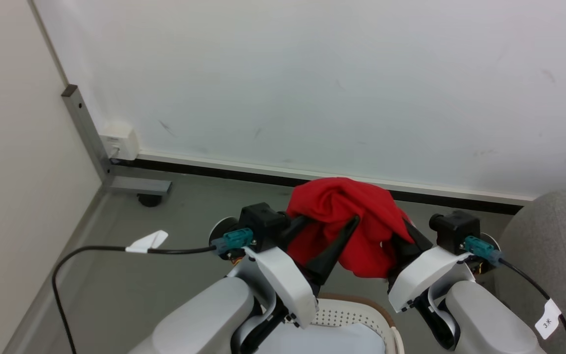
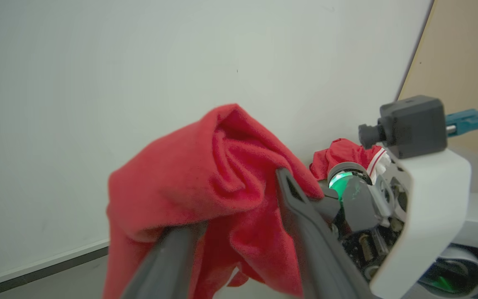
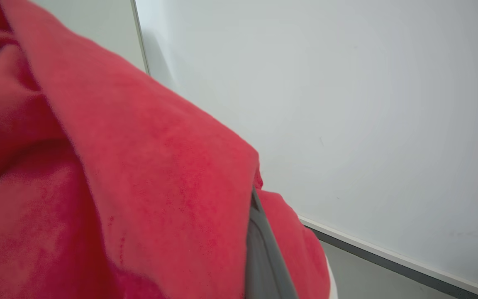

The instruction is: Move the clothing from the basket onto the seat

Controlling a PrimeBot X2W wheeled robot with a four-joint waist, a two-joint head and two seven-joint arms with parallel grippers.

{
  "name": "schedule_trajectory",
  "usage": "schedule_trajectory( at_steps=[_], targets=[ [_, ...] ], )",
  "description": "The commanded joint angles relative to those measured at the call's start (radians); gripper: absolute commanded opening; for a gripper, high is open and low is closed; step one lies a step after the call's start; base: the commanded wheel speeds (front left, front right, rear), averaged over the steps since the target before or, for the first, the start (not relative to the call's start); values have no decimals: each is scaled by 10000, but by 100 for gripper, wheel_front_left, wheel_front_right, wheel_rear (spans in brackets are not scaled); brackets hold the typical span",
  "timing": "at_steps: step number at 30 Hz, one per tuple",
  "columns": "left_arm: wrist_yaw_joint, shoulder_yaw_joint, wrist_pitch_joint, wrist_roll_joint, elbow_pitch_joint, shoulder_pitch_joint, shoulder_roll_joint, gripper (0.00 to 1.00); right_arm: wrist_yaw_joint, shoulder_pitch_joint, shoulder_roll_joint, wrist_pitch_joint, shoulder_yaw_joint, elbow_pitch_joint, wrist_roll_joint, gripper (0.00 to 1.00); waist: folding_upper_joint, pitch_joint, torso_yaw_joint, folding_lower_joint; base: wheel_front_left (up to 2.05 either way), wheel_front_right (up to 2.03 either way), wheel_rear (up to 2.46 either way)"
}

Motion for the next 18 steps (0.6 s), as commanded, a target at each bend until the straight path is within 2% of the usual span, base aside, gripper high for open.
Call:
schedule_trajectory(
  at_steps=[1, 7, 18],
  targets=[
    [38, 3, -52, -131, -32, 121, 59, 100, -23, 144, -55, -30, -62, -45, 113, 0, 0, 23, -109, 0, 0, 0, 0],
    [66, -44, -57, -168, -167, 300, 189, 100, -23, 351, -291, -27, -926, -578, 651, 0, 0, 138, -838, 0, 0, 0, 0],
    [191, 13, -236, -193, -392, 597, 436, 100, -23, 846, -1028, -30, -2650, -1797, 702, 0, 0, 443, -2792, 0, 0, 0, 0]
  ],
)
